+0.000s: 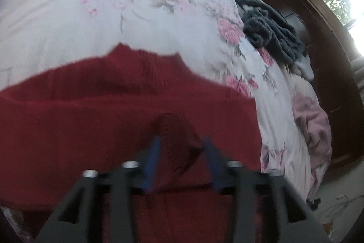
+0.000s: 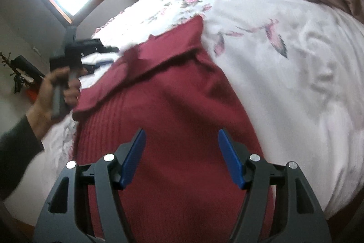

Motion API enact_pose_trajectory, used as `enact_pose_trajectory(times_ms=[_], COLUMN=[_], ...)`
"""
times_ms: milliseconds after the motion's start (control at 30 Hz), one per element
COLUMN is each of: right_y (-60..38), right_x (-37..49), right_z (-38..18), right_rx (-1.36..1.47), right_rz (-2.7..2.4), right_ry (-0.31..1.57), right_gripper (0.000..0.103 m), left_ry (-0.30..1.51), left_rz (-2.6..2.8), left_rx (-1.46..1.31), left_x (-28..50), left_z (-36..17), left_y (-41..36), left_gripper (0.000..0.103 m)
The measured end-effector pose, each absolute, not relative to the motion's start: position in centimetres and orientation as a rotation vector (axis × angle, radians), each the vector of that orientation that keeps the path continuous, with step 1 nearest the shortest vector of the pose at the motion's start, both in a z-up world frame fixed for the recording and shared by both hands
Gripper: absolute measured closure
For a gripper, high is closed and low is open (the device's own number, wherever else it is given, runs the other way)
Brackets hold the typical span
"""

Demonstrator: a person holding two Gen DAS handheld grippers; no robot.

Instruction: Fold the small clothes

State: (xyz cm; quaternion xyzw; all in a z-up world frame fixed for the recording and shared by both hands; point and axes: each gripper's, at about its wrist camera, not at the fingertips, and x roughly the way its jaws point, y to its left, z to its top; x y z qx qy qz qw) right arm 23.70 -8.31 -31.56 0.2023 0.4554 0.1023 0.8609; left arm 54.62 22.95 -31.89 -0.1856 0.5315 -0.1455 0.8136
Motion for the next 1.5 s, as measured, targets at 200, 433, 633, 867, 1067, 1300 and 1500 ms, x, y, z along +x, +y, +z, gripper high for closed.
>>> enact_pose_trajectory(times_ms=[200, 433, 633, 867, 1067, 1300, 1500], right_y=[-7.8, -3.6, -0.5, 2.5, 4.0, 2.4, -1.3], right_x=[31.3, 46.5, 54.1, 55.8, 56.6, 57.4, 56.9], right_z=[-31.1, -35.6, -39.3, -40.2, -38.8, -30.9, -24.8], right_rx=[0.559, 0.845, 0.816, 0.747, 0.676, 0.609, 0.540], right_rz=[0.325, 0.518, 0.414, 0.427, 0.447, 0.494, 0.480], right_ry=[1.013, 1.246, 1.404, 1.475, 1.487, 1.342, 1.215], right_gripper=[0.027, 0.045, 0.046, 0.045, 0.092, 0.098, 0.098], left_ry=[1.109, 1.106, 1.172, 1.159, 1.155, 1.174, 1.184], left_rz=[-0.296, -0.269, -0.283, -0.297, -0.290, -0.279, -0.281], left_rx=[-0.555, -0.623, -0.686, -0.766, -0.772, -0.786, -0.786], left_x=[49.6, 37.4, 31.3, 30.6, 29.4, 29.9, 29.9], left_z=[-31.2, -34.5, -38.5, -40.1, -40.2, -40.3, -40.1], left_y=[29.9, 33.3, 33.2, 34.3, 34.4, 34.5, 34.7], left_gripper=[0.038, 0.034, 0.034, 0.034, 0.034, 0.034, 0.034])
